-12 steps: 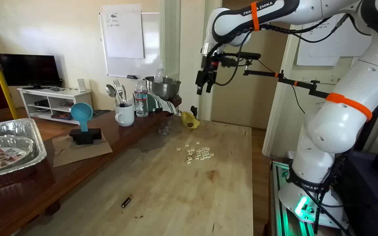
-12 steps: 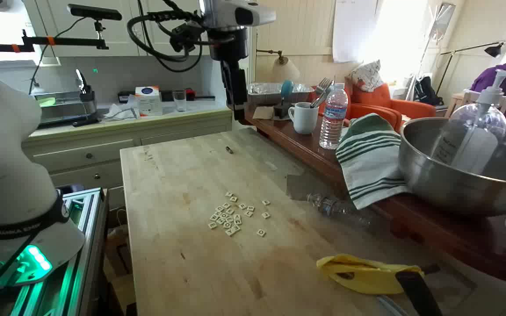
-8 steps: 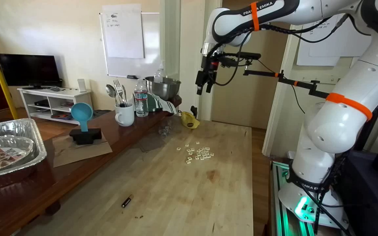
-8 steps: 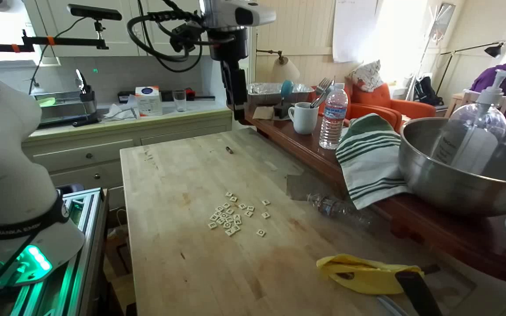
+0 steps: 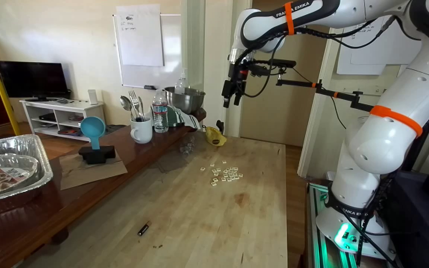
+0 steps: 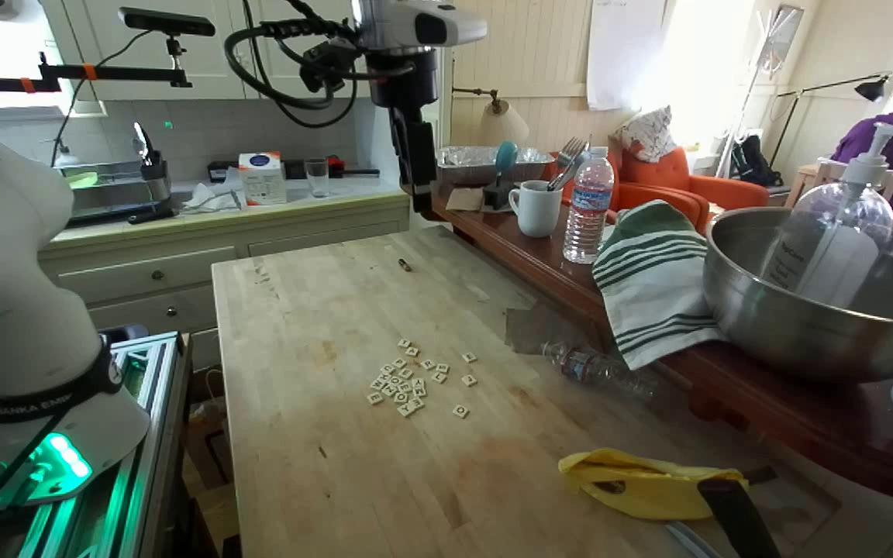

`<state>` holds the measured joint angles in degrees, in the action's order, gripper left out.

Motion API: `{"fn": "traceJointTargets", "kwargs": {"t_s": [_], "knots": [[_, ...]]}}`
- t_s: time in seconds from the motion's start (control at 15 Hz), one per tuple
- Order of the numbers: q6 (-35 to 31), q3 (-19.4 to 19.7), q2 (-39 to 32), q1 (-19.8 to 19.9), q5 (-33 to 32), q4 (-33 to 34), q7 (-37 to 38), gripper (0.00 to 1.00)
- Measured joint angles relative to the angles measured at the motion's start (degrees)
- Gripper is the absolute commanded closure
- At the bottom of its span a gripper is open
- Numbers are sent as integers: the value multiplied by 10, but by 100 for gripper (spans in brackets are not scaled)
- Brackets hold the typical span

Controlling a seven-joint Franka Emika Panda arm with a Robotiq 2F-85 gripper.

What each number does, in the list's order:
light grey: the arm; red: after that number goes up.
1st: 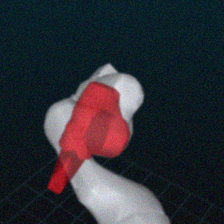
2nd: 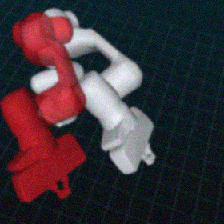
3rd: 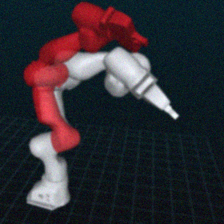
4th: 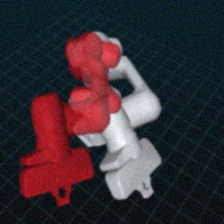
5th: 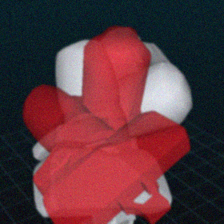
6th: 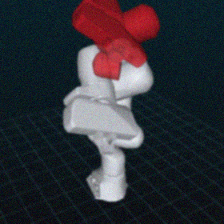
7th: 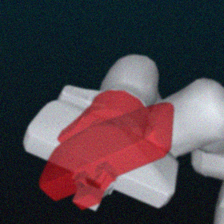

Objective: Arrange four letter blocks in one line

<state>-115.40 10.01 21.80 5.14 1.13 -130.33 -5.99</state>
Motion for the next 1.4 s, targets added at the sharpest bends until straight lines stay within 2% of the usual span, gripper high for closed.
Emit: {"fn": "traceJointTargets", "kwargs": {"t_s": [0.27, 0.53, 1.0, 1.27, 1.4], "knots": [[-7, -16, -6, -11, 5, -5, -17, 0], [-66, -36, -28, -42, 26, -24, -56, 0], [-142, -42, -94, -81, 70, -40, -180, 0], [-162, -47, -140, -86, 66, -39, -259, 0], [-171, -54, -160, -84, 54, -38, -266, 0]]}}
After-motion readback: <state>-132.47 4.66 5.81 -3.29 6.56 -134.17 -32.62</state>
